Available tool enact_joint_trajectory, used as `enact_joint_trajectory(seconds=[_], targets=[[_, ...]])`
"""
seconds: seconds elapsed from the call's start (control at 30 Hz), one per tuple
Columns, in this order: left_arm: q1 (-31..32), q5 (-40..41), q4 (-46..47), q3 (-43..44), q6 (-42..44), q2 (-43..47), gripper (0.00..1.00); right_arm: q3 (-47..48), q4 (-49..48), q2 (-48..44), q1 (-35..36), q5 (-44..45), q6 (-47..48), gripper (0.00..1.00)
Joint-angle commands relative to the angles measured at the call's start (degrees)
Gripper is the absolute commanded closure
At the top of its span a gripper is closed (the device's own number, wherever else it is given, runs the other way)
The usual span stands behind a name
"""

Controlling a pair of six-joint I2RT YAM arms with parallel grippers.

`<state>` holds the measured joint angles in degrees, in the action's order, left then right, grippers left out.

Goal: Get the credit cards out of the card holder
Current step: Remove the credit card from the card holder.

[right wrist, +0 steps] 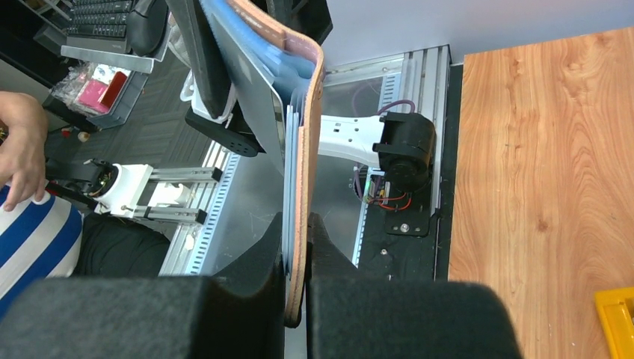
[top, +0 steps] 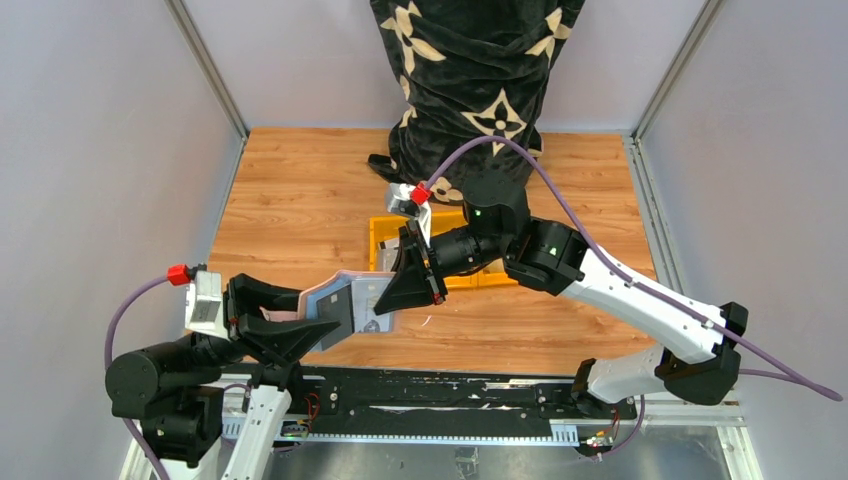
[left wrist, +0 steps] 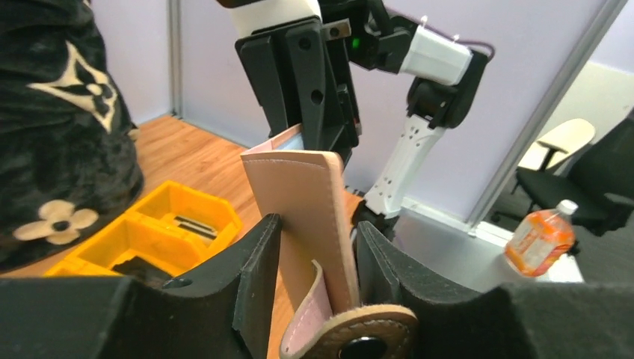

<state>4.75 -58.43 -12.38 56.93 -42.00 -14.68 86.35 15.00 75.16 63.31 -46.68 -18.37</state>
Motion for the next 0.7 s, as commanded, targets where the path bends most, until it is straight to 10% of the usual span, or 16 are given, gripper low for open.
enact_joint_trajectory(seconds=[0.0,0.27,0.67], targets=[[0.26,2.13,-13.66,1.04,15.91,1.55,0.59,3.04,-0.37,0.51,-0.42,-1.74,0.14,1.00],[0.26,8.68,-19.01,2.68,27.41,3.16,0.57,3.25,0.50,0.55,-0.43,-1.51,0.41,1.00],[0.26,-3.48,-21.00,2.65,24.68,3.41,0.46,5.40,3.73,1.16,-0.44,-1.29,2.11,1.00]])
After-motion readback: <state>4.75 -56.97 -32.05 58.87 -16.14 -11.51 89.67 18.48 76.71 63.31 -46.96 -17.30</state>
